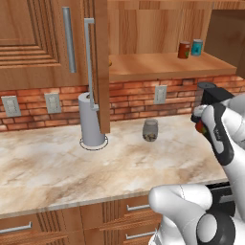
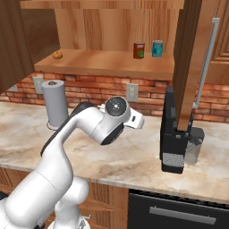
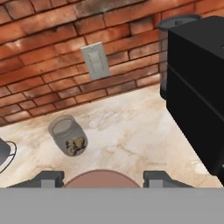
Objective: Pick the cans from the counter and place them in their designated side in the cabinet.
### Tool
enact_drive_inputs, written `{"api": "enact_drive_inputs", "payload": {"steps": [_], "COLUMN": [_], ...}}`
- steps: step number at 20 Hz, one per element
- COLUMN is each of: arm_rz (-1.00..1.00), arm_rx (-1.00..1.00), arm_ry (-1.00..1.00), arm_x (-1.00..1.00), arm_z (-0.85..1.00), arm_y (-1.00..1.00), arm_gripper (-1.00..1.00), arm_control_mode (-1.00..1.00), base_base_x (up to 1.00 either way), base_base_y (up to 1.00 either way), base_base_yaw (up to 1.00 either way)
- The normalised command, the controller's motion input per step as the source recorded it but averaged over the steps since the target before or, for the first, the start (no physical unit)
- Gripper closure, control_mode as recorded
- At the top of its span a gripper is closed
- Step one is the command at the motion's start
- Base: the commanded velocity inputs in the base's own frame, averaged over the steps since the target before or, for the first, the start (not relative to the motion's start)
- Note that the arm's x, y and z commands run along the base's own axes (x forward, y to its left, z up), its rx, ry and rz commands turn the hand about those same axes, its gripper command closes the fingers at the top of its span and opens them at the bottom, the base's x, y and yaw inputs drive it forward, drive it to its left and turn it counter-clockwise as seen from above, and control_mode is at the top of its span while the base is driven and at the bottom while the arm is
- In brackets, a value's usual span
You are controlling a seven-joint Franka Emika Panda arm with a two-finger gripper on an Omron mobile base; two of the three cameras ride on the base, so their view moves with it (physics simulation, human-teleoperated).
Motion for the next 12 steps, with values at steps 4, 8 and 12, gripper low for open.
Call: {"api": "enact_drive_inputs", "payload": {"steps": [4, 8, 12], "arm_rz": [0.0, 0.0, 0.0], "arm_rx": [0.0, 0.0, 0.0], "arm_ry": [-0.06, 0.0, 0.0], "arm_x": [-0.03, -0.18, -0.24], "arm_z": [0.11, 0.08, 0.06], "arm_y": [0.0, 0.0, -0.02], "arm_gripper": [1.0, 1.0, 1.0], "arm_control_mode": [-1.0, -1.0, -1.0], "base_base_x": [0.0, 0.0, 0.0], "base_base_y": [0.0, 0.0, 0.0], "base_base_yaw": [0.0, 0.0, 0.0]}}
